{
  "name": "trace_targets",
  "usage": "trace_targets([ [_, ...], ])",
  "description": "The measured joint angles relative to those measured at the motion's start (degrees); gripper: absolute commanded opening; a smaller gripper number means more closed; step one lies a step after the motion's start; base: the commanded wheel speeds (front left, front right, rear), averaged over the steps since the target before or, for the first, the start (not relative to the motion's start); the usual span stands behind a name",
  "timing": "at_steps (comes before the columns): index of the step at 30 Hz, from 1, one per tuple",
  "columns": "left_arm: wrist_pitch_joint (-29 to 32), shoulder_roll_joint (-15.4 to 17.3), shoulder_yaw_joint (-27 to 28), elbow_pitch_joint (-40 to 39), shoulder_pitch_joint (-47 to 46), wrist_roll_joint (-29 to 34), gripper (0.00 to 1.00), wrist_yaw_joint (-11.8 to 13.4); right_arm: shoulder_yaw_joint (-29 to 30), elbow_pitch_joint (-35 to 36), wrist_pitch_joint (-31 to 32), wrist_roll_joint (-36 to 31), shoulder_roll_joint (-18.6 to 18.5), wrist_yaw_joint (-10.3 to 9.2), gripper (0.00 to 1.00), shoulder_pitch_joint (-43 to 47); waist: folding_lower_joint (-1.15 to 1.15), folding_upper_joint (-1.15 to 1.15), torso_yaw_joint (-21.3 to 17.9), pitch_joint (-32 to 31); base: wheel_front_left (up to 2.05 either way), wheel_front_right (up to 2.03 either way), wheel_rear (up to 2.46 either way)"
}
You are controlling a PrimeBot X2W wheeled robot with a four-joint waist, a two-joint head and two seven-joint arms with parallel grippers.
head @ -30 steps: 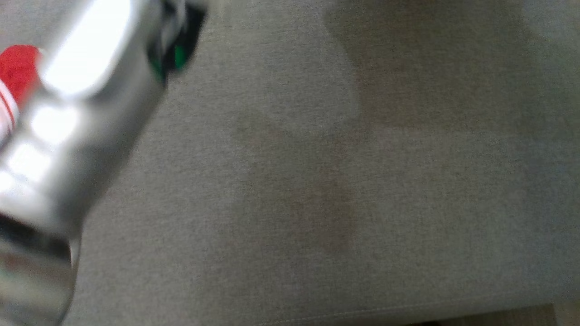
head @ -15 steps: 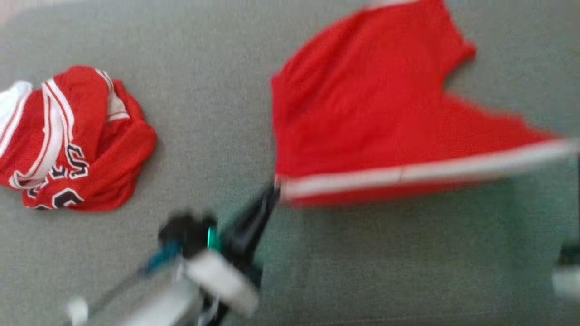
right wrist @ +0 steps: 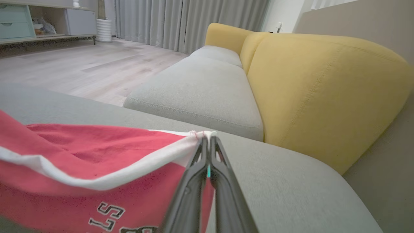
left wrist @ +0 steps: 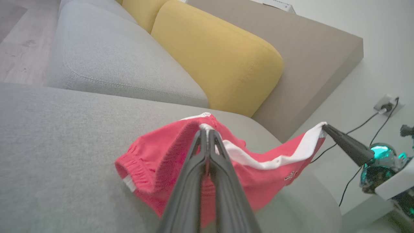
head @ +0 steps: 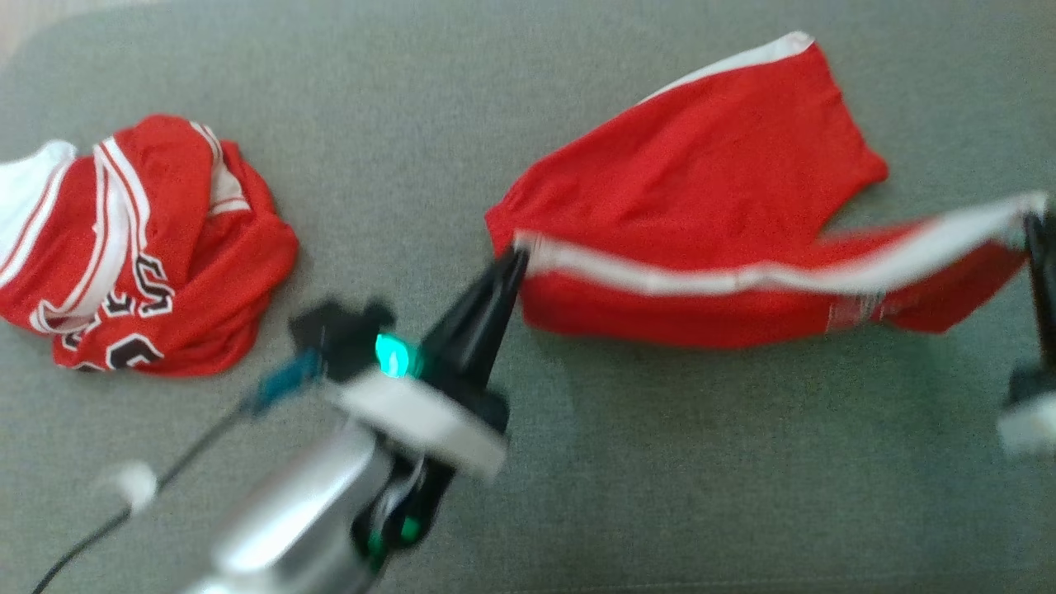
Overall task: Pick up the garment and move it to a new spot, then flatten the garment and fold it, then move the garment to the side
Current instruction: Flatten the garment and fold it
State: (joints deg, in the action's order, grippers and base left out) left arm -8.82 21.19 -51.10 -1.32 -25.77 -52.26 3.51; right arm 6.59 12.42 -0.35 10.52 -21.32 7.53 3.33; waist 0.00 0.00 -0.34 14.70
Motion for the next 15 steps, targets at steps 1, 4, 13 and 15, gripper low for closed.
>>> trace_targets([
  [1,0.6,-1.6,0.4,1.6,-1.9,-0.8,0.00,-0.2,-1.3,-2.3,0.3,0.3,-1.2,0.00,0.00,-3.1,0.00,0.00,0.1,0.7,0.00,0.00,0.00],
  [4,2.0,-5.5,2.3,6.9,-6.7,-4.1,0.00,-0.9,-5.0,-9.2,0.4,1.1,-4.7,0.00,0.00,-12.2,0.01,0.00,0.4,2.9,0.00,0.00,0.00],
  [13,3.2,-12.4,6.1,20.7,-17.5,-7.8,0.00,-3.4,-16.8,-30.2,-2.3,4.0,-9.8,0.00,0.00,-35.7,0.02,0.00,1.4,9.8,0.00,0.00,0.00],
  [15,3.1,-13.3,6.6,22.5,-19.3,-7.8,0.00,-3.5,-18.8,-33.8,-3.2,4.6,-10.1,0.00,0.00,-39.6,0.02,0.00,1.7,11.0,0.00,0.00,0.00],
])
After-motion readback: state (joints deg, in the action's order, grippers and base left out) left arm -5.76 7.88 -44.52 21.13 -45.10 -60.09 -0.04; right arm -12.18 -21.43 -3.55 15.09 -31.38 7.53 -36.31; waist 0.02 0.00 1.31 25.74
